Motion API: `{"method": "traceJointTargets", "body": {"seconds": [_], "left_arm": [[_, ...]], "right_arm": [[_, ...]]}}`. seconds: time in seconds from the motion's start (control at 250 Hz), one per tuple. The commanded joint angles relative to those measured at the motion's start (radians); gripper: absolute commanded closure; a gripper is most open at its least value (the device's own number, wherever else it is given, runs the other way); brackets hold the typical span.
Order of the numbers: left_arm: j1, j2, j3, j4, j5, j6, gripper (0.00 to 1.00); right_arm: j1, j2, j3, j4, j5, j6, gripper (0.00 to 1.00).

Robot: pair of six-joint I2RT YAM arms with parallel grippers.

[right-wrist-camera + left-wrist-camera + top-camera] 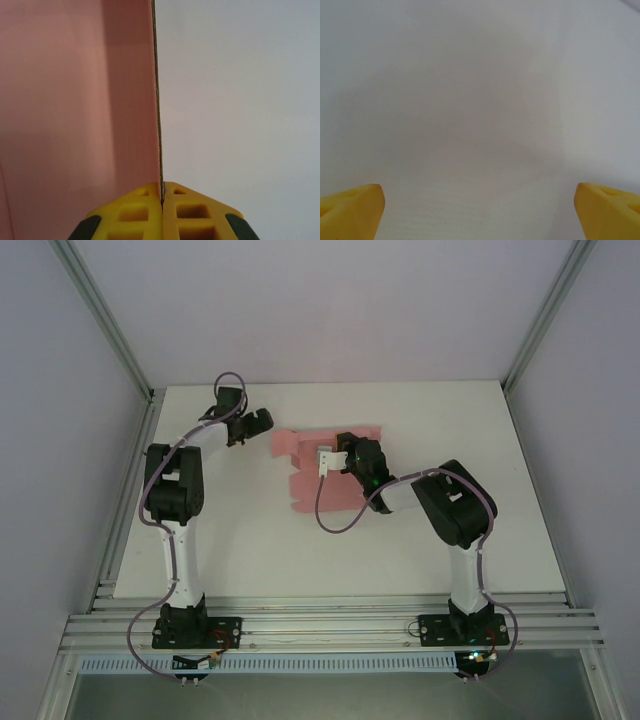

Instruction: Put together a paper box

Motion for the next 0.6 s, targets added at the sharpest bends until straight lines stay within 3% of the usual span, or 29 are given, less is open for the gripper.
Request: {"method": "traceJointTargets", "body": {"seconds": [0.0, 0.188, 0.423, 0.599], "left_arm": [[0.025, 0.019, 0.061, -0.045, -0.022, 0.025, 0.03], [-0.004, 0.038, 0.068, -0.023, 0.205, 0.096, 0.05], [-0.109, 0.053, 0.092, -0.148, 0.179, 0.232, 0.10], [-0.132, -0.084, -0.107, -0.021, 0.193, 0.170, 0.11]], "right_arm": [[-0.003, -0.023, -0.017, -0.030, -0.018, 0.026, 1.00], [-0.009, -0.016, -0.010, -0.012, -0.004, 0.039, 1.00], [-0.010, -0.023, -0.012, -0.030, -0.004, 0.042, 1.00], [-0.014, -0.016, 0.002, -0.062, 0.019, 0.041, 1.00]]}}
